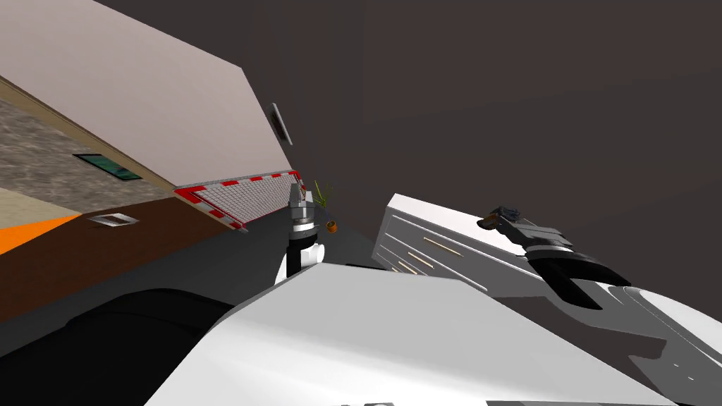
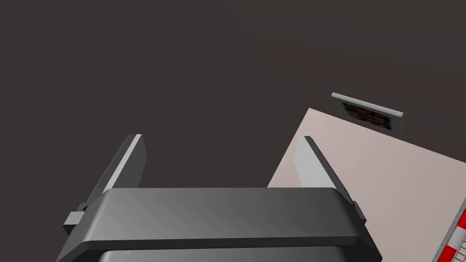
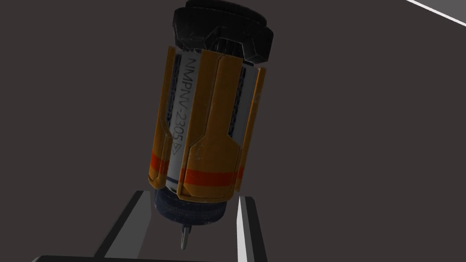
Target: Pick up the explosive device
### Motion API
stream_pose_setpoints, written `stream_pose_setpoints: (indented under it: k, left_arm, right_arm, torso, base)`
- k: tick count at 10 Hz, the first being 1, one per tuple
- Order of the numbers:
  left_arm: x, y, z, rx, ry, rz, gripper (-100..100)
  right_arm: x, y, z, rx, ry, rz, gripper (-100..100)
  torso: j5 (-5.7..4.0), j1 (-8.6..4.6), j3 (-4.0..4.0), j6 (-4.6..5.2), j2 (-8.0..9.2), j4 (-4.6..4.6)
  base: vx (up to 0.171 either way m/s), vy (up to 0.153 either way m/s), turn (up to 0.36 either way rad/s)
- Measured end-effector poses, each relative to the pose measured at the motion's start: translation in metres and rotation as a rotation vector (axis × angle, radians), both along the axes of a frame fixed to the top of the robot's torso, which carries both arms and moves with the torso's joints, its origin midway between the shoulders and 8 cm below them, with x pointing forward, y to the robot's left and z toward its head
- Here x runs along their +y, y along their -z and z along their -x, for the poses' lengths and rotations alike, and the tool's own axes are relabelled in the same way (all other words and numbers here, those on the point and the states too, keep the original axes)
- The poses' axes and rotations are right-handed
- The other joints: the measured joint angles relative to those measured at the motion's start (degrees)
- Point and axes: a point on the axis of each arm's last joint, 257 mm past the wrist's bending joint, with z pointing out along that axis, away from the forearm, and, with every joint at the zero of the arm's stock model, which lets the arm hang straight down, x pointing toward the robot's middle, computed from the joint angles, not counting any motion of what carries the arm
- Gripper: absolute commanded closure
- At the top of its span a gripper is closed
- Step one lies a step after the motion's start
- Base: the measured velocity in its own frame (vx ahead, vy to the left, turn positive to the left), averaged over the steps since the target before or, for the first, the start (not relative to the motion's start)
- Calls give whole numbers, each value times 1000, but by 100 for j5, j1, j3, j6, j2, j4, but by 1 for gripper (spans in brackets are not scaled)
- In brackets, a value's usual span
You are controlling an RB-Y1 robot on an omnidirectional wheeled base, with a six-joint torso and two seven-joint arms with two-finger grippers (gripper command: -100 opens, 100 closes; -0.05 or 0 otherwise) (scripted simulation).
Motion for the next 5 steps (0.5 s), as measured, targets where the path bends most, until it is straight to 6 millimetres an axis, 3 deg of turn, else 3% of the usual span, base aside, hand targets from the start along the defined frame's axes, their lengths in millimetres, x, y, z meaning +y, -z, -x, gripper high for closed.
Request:
stream_pose_setpoints:
  k: [2, 4, 5]
  left_arm:
    - [0, 0, 0, 0, 0, 0, 0]
    - [0, 0, 0, 0, 0, 0, 0]
    - [0, 0, 0, 0, 0, 0, 0]
  right_arm:
    - [-9, -4, 20, 9, 31, 17, 100]
    - [-19, -3, 41, 14, 58, 17, 100]
    - [-20, -10, 55, 5, 72, 30, 100]
  torso:
    - [-2, -6, -1, 17, 1, -3]
    - [7, 0, 0, -3, -1, 1]
    - [10, 3, -1, 10, -2, 1]
  base:
    - [13, -6, -15]
    - [28, -15, 217]
    - [21, -13, -11]
